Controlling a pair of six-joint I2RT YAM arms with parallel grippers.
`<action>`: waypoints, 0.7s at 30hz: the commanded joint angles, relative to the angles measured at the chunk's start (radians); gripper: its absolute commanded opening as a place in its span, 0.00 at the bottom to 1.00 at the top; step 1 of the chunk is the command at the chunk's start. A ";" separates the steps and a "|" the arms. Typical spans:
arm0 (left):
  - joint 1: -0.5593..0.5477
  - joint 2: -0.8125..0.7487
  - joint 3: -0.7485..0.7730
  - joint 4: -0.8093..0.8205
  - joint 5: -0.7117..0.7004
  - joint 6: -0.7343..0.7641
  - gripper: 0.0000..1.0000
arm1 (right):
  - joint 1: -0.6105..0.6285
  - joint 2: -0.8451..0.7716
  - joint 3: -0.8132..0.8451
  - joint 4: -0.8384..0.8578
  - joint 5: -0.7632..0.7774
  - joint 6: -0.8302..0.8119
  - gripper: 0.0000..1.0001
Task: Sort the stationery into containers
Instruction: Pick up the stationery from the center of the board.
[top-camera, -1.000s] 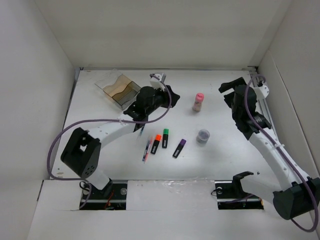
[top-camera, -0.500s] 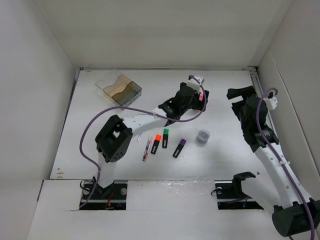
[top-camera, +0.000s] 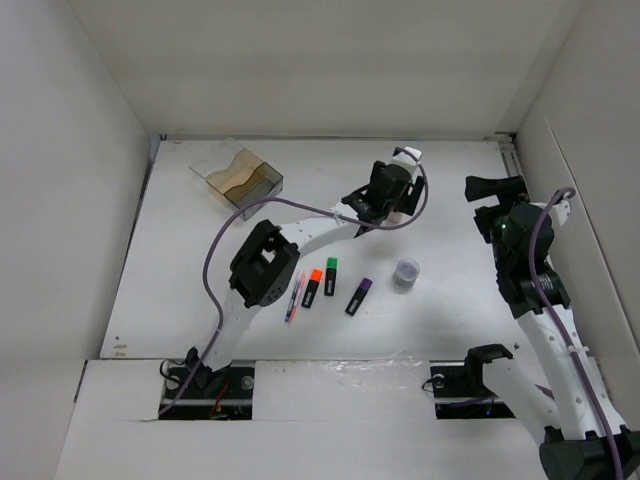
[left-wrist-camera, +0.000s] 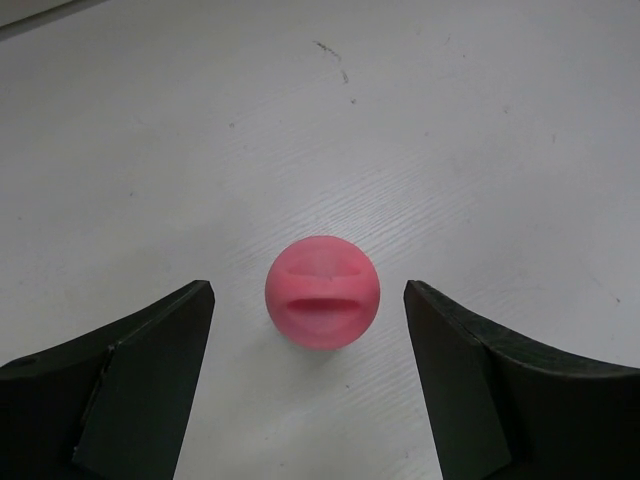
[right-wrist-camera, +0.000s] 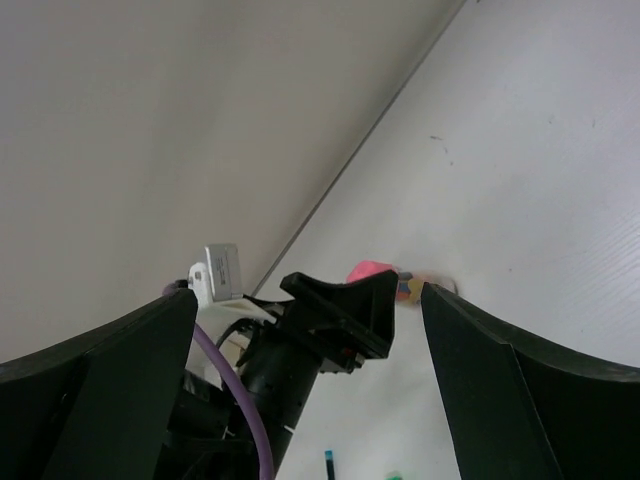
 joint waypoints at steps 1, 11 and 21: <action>0.000 0.017 0.103 -0.036 -0.029 0.029 0.72 | -0.007 -0.004 -0.010 0.019 -0.038 -0.009 1.00; 0.000 0.086 0.191 -0.060 -0.010 0.039 0.49 | -0.007 -0.005 -0.020 0.051 -0.089 -0.027 1.00; 0.013 -0.092 0.029 0.005 -0.049 0.026 0.34 | -0.007 -0.016 -0.029 0.051 -0.077 -0.037 1.00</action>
